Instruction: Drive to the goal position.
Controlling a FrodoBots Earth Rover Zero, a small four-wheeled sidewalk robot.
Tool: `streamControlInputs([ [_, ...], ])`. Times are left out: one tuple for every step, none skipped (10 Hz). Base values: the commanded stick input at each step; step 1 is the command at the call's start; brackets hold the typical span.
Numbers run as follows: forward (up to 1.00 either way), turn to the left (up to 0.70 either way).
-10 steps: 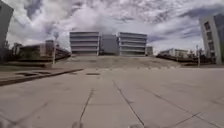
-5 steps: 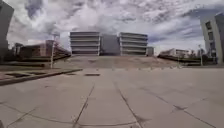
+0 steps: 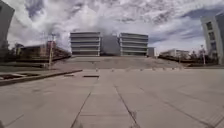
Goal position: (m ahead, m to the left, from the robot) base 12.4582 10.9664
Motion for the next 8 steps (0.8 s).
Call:
streamControlInputs([
  [1.00,0.00],
  [1.00,0.00],
  [1.00,0.00],
  [1.00,0.00],
  [1.00,0.00],
  [1.00,0.00],
  [1.00,0.00],
  [1.00,0.04],
])
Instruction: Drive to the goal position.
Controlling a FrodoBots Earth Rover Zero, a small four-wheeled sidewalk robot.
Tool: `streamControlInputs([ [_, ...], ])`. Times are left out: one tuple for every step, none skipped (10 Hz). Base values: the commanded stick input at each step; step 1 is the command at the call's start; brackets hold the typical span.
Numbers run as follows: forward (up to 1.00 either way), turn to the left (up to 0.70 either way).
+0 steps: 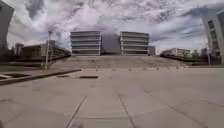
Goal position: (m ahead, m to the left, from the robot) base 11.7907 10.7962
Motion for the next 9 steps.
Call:
streamControlInputs([
  [1.00,0.24],
  [1.00,0.32],
  [1.00,0.07],
  [1.00,0.01],
  [1.00,0.00],
  [1.00,0.00],
  [1.00,0.00],
  [1.00,0.00],
  [1.00,0.00],
])
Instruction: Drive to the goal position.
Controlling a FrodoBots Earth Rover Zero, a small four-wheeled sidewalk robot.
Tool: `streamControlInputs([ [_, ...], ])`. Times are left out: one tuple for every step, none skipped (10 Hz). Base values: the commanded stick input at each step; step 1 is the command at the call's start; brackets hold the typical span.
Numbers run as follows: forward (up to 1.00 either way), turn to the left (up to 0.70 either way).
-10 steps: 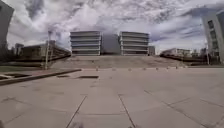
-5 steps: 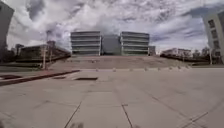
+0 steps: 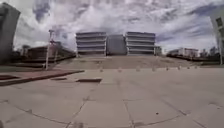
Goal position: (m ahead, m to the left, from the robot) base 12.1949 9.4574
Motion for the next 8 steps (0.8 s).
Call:
streamControlInputs([
  [1.00,0.00],
  [1.00,0.00],
  [1.00,0.00],
  [1.00,0.00],
  [1.00,0.00],
  [1.00,0.00],
  [1.00,0.00],
  [1.00,0.00],
])
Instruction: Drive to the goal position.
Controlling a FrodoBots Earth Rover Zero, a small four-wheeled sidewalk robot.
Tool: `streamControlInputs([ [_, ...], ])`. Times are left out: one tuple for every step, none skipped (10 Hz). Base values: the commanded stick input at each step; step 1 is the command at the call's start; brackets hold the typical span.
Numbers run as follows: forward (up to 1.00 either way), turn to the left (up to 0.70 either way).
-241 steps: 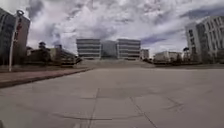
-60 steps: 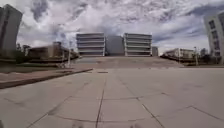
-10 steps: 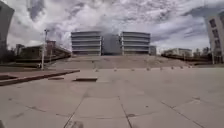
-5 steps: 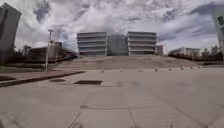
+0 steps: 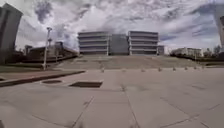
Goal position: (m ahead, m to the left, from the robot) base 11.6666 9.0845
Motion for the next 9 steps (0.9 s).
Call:
streamControlInputs([
  [1.00,0.00],
  [1.00,0.00],
  [1.00,0.00],
  [1.00,0.00],
  [1.00,-0.10],
  [1.00,-0.36],
  [1.00,-0.31],
  [1.00,-0.03],
  [1.00,0.00],
])
